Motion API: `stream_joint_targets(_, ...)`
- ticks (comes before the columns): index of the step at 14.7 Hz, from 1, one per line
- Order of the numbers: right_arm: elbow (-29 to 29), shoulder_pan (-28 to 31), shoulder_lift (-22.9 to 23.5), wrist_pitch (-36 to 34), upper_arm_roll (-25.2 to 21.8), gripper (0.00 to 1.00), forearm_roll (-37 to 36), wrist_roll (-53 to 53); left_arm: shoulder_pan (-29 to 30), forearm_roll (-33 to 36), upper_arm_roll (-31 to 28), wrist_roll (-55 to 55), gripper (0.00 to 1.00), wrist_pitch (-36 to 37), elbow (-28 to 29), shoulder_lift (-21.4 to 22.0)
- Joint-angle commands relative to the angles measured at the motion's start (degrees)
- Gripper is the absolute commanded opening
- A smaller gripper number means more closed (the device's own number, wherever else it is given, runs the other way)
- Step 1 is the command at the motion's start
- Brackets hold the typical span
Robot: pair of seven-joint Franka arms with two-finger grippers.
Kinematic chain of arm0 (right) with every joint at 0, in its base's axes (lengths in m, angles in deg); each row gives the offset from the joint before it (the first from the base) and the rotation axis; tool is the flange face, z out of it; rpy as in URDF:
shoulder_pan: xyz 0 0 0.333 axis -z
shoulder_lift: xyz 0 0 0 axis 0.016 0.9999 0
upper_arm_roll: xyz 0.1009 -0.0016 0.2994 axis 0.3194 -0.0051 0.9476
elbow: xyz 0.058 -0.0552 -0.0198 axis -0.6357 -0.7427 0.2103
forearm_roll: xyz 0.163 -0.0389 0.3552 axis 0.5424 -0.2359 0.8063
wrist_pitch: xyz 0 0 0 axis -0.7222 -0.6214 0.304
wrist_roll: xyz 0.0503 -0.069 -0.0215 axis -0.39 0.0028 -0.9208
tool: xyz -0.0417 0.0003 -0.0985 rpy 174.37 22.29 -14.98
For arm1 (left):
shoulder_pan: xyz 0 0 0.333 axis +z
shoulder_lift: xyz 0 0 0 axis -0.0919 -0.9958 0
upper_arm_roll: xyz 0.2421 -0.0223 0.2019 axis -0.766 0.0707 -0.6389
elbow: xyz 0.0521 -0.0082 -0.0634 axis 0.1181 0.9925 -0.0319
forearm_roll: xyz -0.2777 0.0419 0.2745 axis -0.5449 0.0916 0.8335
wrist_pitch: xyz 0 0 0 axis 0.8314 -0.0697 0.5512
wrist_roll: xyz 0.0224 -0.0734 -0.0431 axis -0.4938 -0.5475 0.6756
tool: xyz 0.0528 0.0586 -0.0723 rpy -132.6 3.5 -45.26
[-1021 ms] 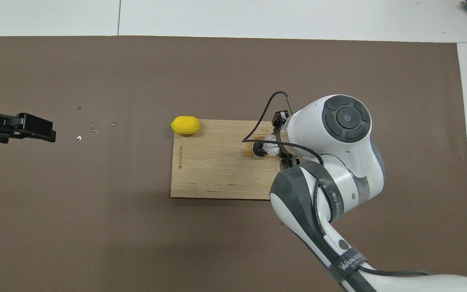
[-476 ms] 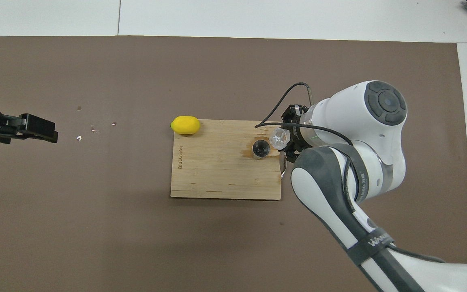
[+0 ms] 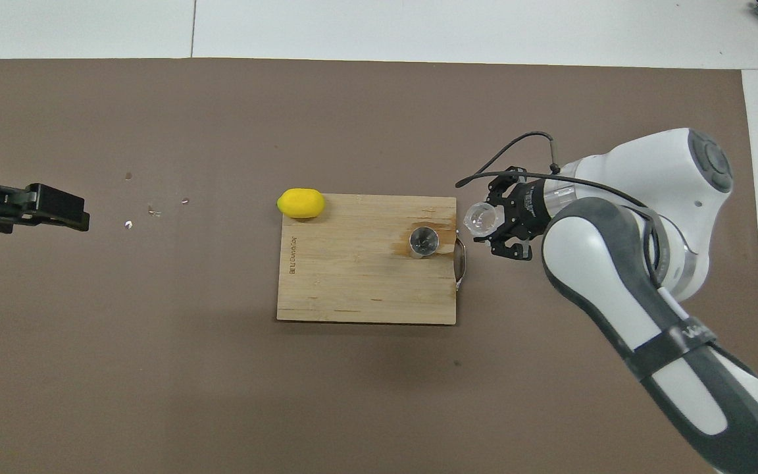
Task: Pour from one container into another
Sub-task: 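Turn the glass cup upright and carry it back with the right gripper, then lower the glass cup onto the mat and open the right gripper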
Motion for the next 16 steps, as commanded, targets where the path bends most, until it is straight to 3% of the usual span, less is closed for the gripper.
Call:
stream_joint_targets(1,-5.71,4.84,-1.99,0.27,0.51,0.0,9.58,-8.33,-0.04,0.62,-0.46,-0.12,1.0,-0.8,2.08,1.85)
stream_joint_targets(4,-9.76,9.94,-1.99,-0.25,0.59,0.0,16.21,-16.87,-0.48,0.62,-0.46,-0.2,1.0,-0.71,1.99,1.76)
stream_joint_targets(11,-11.96,19.17,-0.59,-6.4,0.51,0.0,16.74,-28.82,-0.31,0.62,-0.55,-0.12,1.0,0.08,1.99,1.84)
stream_joint_targets(16,-11.96,27.17,3.71,-11.32,0.51,0.0,16.66,-39.81,-0.22,0.62,-0.64,-0.29,1.0,2.19,1.99,1.93)
